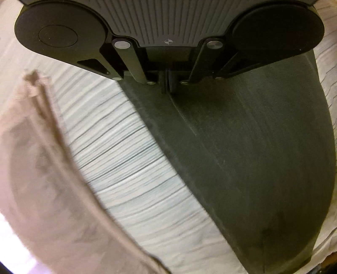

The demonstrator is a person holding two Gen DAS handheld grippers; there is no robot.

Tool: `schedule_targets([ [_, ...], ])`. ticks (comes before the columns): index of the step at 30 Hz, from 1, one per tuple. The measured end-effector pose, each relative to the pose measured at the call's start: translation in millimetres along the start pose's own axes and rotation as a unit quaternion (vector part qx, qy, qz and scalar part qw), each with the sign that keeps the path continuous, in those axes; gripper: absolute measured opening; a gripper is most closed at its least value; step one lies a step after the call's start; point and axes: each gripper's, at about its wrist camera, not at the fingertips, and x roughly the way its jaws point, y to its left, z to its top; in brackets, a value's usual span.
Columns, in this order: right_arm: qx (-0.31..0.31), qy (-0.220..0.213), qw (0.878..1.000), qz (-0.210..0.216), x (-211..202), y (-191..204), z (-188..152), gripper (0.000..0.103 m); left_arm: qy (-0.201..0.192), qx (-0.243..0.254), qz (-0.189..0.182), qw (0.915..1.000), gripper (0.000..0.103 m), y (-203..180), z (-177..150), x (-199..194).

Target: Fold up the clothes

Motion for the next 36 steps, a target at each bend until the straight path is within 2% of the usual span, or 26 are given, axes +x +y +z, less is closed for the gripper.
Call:
schedule_targets([
  [3,0.000,-0.005,1.000,-0.023,-12,3,1,0.000,-0.012,-0.007,-0.018,0.9997,0.000,2,6,-3],
  [4,-0.001,-0.005,1.000,-0.028,-13,6,2,0.000,-0.018,-0.005,-0.026,0.9995,0.003,1,10,-1],
  [7,-0.002,-0.007,0.999,-0.051,-12,17,-2,0.000,-0.037,0.007,-0.044,0.9983,0.020,1,22,11],
  [8,0.002,-0.009,0.998,-0.060,-15,20,-5,0.000,-0.041,0.014,-0.048,0.9979,0.030,1,26,17],
  [12,0.019,-0.019,0.995,-0.092,-18,29,-9,0.000,-0.046,0.045,-0.104,0.9925,0.032,3,41,41],
  [15,0.025,-0.027,0.993,-0.109,-22,35,-14,0.000,-0.028,0.070,-0.137,0.9876,0.032,0,45,61],
  [19,0.033,-0.038,0.990,-0.135,-28,40,-18,0.000,-0.020,0.093,-0.152,0.9838,0.033,-2,44,74],
  [21,0.038,-0.043,0.988,-0.146,-29,43,-20,0.000,-0.023,0.103,-0.144,0.9839,0.036,-3,45,76],
  [24,0.033,-0.043,0.986,-0.156,-29,49,-21,0.000,-0.030,0.113,-0.140,0.9832,0.034,-3,47,74],
  [30,0.038,-0.045,0.982,-0.177,-34,58,-23,0.000,-0.024,0.139,-0.167,0.9758,0.032,-7,56,81],
  [31,0.038,-0.045,0.982,-0.179,-34,59,-23,0.000,-0.018,0.139,-0.175,0.9745,0.029,-7,58,83],
  [32,0.038,-0.044,0.982,-0.180,-35,60,-24,0.000,-0.012,0.136,-0.178,0.9744,0.022,-6,59,85],
  [33,0.039,-0.044,0.982,-0.182,-36,60,-24,0.000,-0.005,0.133,-0.179,0.9748,0.010,-5,60,86],
  [34,0.039,-0.044,0.981,-0.183,-37,60,-24,0.000,-0.003,0.132,-0.176,0.9755,0.004,-4,61,84],
  [36,0.041,-0.046,0.980,-0.188,-42,60,-24,0.000,-0.004,0.130,-0.167,0.9773,0.002,-4,60,75],
])
